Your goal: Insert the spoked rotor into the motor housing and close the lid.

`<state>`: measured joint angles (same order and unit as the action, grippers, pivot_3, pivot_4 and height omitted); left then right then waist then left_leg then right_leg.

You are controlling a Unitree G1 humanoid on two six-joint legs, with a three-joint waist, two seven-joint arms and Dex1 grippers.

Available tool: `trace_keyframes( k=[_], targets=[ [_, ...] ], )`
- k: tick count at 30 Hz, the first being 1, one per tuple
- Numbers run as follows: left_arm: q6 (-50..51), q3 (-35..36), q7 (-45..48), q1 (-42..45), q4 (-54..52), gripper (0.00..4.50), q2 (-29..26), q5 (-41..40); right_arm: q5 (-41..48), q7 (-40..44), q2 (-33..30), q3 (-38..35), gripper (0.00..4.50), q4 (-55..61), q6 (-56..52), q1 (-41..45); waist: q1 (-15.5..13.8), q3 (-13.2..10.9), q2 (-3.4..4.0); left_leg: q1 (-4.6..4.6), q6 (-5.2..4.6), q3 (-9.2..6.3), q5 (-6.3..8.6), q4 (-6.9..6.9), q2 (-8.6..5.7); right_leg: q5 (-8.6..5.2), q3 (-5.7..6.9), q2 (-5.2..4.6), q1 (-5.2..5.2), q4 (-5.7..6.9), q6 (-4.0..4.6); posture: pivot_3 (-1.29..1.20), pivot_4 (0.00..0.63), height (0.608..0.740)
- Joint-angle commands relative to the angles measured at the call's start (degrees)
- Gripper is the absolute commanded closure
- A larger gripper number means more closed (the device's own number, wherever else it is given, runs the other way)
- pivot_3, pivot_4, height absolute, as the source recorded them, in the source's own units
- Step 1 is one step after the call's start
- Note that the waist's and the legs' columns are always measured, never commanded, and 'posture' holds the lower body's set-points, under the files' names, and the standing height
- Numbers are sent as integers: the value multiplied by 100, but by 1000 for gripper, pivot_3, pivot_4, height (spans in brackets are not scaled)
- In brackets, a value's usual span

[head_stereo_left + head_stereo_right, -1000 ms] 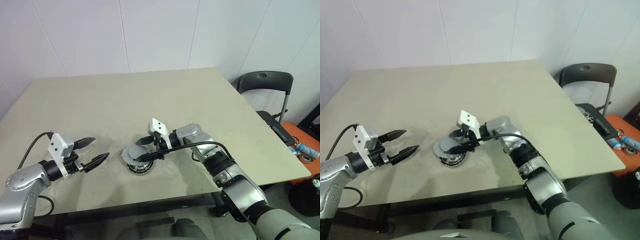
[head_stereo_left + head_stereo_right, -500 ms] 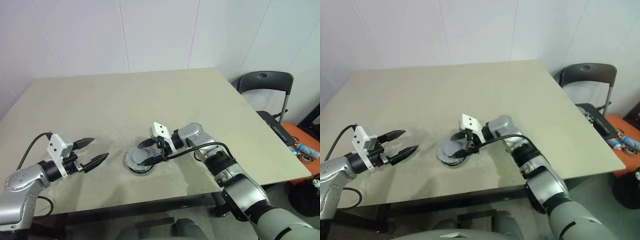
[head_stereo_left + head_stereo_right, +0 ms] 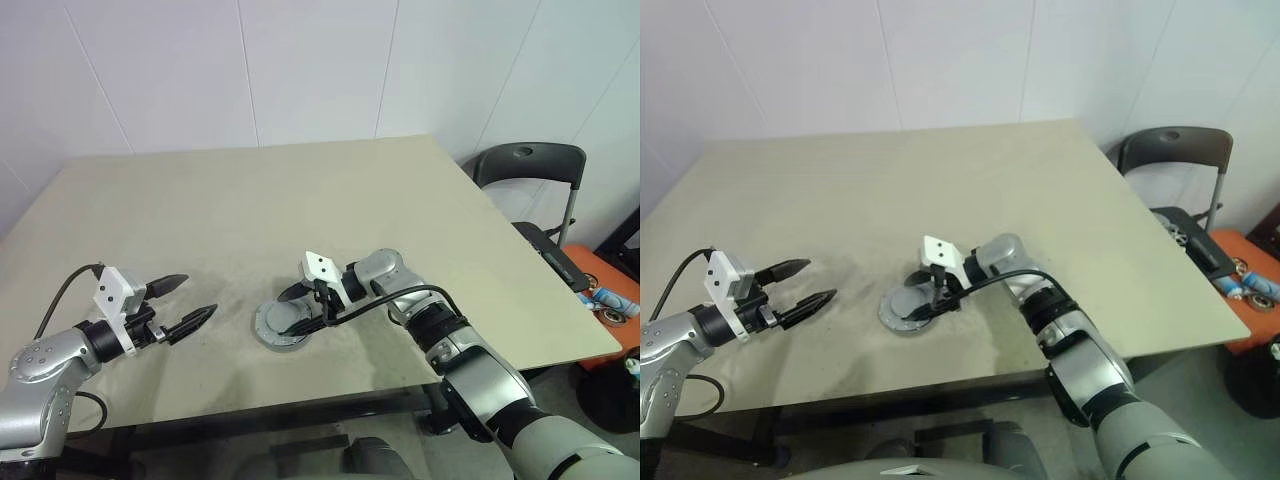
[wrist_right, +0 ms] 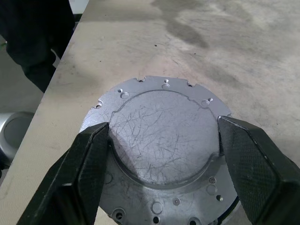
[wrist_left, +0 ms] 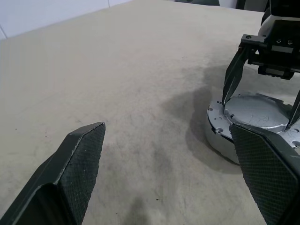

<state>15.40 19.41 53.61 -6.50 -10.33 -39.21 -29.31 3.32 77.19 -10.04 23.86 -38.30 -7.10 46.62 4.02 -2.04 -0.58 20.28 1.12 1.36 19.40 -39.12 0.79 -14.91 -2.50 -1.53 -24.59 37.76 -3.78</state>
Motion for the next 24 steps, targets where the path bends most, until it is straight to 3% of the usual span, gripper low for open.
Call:
trace_keyframes(
  k=[1,24],
  targets=[
    [-44,78,-17,44,-201,0,-31,-71,-3,-99,56,-152,1219,6,96,197,0,0,0,-1,1,0,0,0,0,0,0,0,0,2,0,0,0,740],
    [1,71,6,70,-219,0,-47,-90,6,-68,-62,-214,1219,333,93,159,-4,0,0,-4,12,0,-7,-7,-2,0,-1,0,-1,20,1,0,0,740]
  ],
)
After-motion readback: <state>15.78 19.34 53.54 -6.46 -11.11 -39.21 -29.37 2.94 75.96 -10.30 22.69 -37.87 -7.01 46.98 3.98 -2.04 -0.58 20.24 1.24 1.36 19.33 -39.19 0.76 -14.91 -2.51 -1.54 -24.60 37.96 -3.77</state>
